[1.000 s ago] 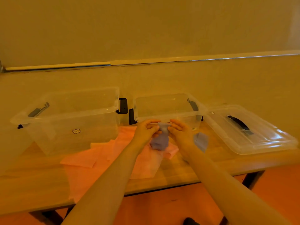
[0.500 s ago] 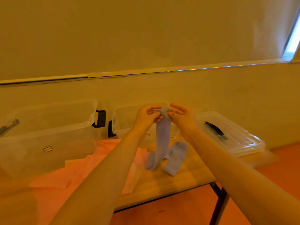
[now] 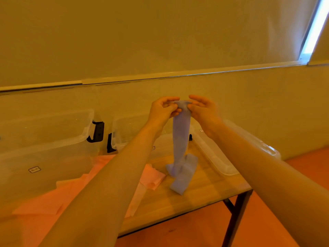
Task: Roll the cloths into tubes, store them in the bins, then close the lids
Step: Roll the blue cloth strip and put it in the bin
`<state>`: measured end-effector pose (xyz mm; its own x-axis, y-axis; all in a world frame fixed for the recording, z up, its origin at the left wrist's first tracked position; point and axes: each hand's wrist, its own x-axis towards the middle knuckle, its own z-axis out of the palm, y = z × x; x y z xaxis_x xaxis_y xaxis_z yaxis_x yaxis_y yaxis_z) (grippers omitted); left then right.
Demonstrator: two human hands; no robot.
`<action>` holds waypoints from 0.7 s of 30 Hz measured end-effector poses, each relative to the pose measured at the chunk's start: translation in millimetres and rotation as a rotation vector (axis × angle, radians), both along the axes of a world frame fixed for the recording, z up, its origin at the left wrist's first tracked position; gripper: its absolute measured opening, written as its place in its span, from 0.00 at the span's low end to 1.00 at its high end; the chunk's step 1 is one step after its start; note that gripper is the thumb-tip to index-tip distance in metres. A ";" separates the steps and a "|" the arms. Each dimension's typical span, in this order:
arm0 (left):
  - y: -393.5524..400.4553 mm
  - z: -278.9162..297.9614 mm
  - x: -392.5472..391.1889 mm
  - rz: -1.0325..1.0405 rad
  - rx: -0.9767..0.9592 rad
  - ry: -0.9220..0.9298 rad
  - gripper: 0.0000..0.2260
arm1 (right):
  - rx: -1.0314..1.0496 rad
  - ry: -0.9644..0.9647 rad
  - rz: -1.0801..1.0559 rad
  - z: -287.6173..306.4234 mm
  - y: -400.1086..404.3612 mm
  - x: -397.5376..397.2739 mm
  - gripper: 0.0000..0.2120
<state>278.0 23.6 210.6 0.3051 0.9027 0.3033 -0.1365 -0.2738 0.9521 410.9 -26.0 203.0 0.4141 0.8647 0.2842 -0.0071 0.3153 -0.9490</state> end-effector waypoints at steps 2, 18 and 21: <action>0.5 -4.5 2.3 -0.002 -0.005 0.007 0.10 | -0.009 -0.002 -0.003 -3.8 -0.7 3.6 0.14; -16.0 -146.9 -11.0 -0.092 -0.299 0.513 0.12 | -0.355 -0.263 0.009 -151.4 -30.5 11.3 0.12; -15.8 -168.9 -20.5 -0.098 -0.311 0.681 0.15 | -0.392 -0.310 -0.003 -170.6 -40.4 6.9 0.12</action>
